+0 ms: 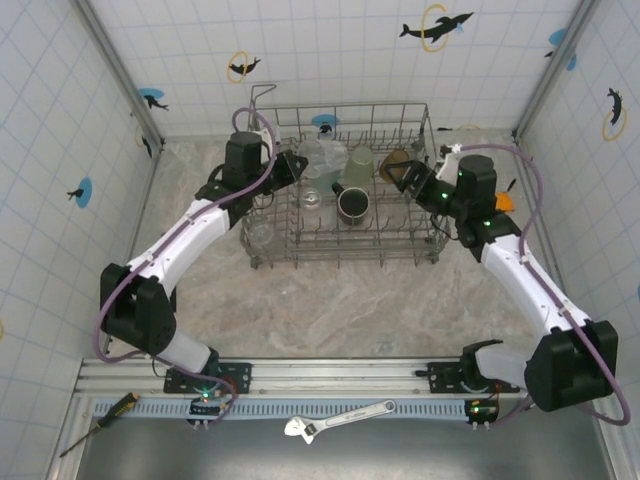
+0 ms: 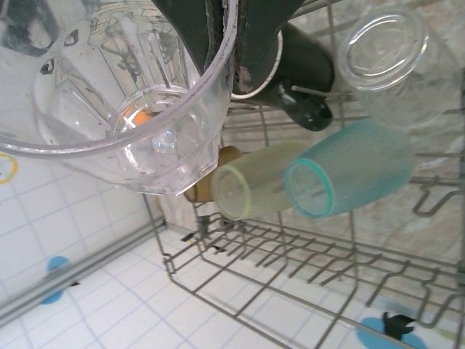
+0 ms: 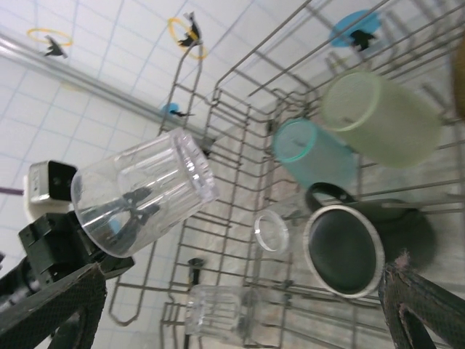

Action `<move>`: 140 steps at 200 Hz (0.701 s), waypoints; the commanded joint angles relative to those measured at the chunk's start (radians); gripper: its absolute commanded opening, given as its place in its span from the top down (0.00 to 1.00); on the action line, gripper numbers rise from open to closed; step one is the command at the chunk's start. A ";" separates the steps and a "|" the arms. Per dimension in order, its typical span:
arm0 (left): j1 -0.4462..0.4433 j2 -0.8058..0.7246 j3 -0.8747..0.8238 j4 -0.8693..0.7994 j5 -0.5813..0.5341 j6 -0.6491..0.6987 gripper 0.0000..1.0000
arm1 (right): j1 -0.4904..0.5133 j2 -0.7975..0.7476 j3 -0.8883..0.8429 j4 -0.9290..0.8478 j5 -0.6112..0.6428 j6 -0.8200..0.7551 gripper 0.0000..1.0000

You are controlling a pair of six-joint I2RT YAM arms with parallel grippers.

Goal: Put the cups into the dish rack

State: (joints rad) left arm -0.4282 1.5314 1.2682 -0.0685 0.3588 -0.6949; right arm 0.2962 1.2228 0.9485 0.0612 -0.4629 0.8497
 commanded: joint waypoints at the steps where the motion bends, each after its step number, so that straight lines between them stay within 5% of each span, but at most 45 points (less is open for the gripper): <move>1: 0.038 -0.006 -0.020 0.119 0.117 -0.038 1.00 | 0.053 0.048 0.001 0.151 -0.026 0.082 0.00; 70: 0.049 -0.010 -0.089 0.246 0.211 -0.041 1.00 | 0.130 0.168 0.013 0.401 -0.009 0.323 0.00; 140: 0.049 -0.016 -0.127 0.318 0.261 -0.027 1.00 | 0.156 0.244 0.042 0.445 0.103 0.487 0.00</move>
State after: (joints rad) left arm -0.3786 1.5314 1.1648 0.1497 0.5686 -0.7265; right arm 0.4404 1.4364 0.9501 0.4374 -0.4274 1.2469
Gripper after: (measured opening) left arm 0.068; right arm 0.997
